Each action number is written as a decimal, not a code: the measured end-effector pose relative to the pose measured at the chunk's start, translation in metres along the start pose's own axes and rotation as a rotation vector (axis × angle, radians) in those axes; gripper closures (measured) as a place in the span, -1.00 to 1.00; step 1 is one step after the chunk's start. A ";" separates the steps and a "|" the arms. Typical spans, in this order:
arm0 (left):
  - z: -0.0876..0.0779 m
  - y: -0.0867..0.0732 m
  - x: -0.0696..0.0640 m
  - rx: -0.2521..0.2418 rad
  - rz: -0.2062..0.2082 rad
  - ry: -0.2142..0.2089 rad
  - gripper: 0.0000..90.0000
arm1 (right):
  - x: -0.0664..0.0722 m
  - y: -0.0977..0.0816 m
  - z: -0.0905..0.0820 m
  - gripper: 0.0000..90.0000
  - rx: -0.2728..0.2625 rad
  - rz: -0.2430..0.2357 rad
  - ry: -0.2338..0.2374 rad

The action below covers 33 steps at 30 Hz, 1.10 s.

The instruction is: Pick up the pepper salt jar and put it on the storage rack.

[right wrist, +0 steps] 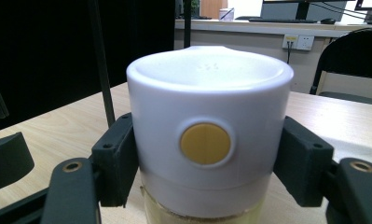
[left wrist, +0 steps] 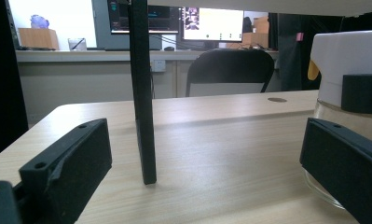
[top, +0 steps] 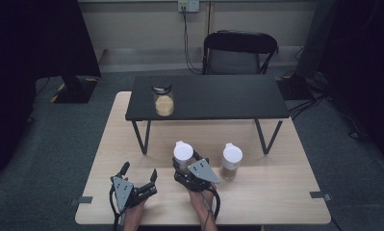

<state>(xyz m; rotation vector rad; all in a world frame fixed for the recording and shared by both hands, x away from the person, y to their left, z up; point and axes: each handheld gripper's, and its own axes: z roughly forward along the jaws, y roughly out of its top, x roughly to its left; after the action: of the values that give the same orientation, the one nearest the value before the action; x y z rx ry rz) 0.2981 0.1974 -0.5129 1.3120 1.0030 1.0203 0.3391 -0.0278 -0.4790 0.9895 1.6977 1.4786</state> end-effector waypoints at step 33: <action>0.000 0.000 0.000 0.000 0.000 0.000 -0.96 | 0.005 0.040 -0.027 -0.34 -0.044 -0.043 0.023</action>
<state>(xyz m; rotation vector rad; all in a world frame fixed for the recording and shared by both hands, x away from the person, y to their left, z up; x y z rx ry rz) 0.2982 0.1974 -0.5129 1.3124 1.0032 1.0205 0.3180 -0.0338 -0.4360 0.9105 1.6849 1.4982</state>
